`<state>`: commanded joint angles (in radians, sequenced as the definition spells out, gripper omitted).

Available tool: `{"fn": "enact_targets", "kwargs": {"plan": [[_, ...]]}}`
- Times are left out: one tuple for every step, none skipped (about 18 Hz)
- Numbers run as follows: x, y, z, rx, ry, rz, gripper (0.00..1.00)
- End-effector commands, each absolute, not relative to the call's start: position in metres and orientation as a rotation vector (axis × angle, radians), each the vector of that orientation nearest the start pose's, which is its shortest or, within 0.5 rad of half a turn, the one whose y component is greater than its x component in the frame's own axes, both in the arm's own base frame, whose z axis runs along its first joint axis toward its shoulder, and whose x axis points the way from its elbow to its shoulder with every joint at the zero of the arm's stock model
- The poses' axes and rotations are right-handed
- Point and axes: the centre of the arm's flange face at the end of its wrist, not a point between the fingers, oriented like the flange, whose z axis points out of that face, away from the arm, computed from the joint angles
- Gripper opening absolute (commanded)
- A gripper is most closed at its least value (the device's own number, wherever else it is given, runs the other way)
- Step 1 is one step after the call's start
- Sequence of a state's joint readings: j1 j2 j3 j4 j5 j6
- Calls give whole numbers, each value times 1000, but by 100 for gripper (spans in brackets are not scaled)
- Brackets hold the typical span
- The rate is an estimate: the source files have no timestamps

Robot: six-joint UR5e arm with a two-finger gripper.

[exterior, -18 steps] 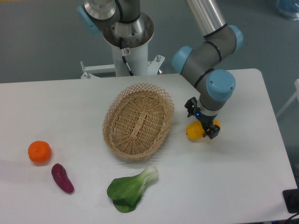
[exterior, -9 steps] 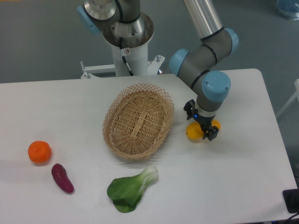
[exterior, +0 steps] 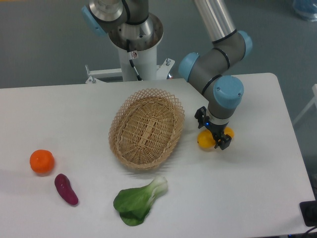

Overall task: Pick up the mango from the table
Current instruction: 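Close the gripper fingers on the yellow mango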

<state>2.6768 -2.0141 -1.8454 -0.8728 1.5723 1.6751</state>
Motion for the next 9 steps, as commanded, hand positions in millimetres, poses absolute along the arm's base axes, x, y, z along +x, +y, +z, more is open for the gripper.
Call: {"fn": "enact_targets", "kwargs": {"plan": [[-455,377,187,-3019,876,-31,74],[-455,377,187,-3022,864,-29,71],[-455,377,187,-3026,850,-29,68],[-455,377,187,-3027,848,-29,65],[-455,377,187,-3028,843,-29,62],[-456,378,190,-3030,834,-22,58],[-456,378,190,-3034,820,-19,55],[-457,378,192,-3036,808,-15,52],[-457,378,192,-3042,785,-15,47]]}}
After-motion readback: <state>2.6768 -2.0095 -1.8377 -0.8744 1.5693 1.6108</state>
